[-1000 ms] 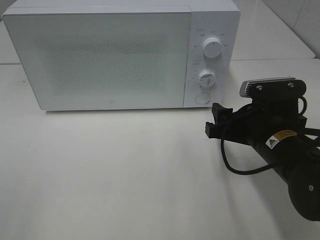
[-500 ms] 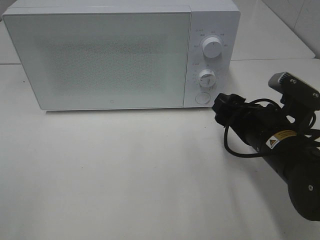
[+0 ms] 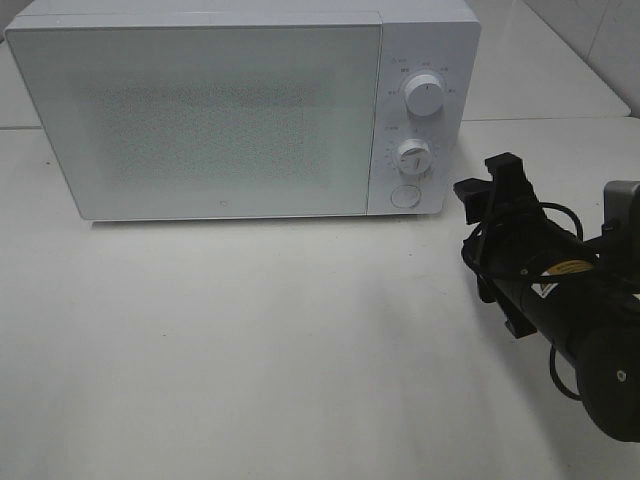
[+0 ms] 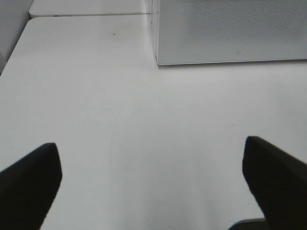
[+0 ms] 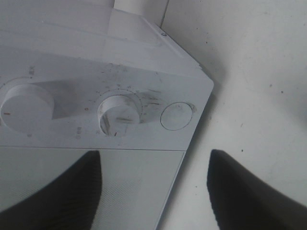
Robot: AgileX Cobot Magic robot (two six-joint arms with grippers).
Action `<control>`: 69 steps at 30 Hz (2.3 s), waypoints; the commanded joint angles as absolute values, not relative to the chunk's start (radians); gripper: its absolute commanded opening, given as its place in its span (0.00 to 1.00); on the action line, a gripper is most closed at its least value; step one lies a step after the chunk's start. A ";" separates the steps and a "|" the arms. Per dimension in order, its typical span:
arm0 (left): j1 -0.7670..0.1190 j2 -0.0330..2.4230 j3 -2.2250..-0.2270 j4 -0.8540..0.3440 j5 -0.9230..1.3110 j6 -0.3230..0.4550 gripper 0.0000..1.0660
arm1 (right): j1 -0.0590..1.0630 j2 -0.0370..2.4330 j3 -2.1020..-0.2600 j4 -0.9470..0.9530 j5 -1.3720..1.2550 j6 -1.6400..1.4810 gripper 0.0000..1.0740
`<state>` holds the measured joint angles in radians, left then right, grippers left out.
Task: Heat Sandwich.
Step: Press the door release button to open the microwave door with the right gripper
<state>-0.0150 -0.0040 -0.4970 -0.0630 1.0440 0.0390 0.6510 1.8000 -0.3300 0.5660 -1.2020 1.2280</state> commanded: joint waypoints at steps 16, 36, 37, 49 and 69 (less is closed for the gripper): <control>-0.012 -0.025 -0.495 -0.059 1.036 0.036 0.91 | 0.657 1.795 -0.331 0.565 -1.180 1.445 0.00; -0.012 -0.025 -0.495 -0.059 1.036 0.036 0.91 | 0.578 1.795 -0.437 0.487 -0.964 1.460 0.00; -0.012 -0.025 -0.495 -0.059 1.036 0.036 0.91 | 0.570 1.795 -0.446 0.478 -0.948 1.459 0.00; -0.012 -0.025 -0.495 -0.059 1.036 0.036 0.91 | 0.534 1.876 -0.524 0.448 -0.913 1.482 0.00; -0.012 -0.025 -0.495 -0.059 1.036 0.036 0.91 | 0.533 2.036 -0.721 0.431 -0.856 1.482 0.00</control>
<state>-0.0150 -0.0040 -0.4970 -0.0630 1.0440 0.0390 0.5390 2.0320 -0.7030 0.4410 -0.8690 1.4810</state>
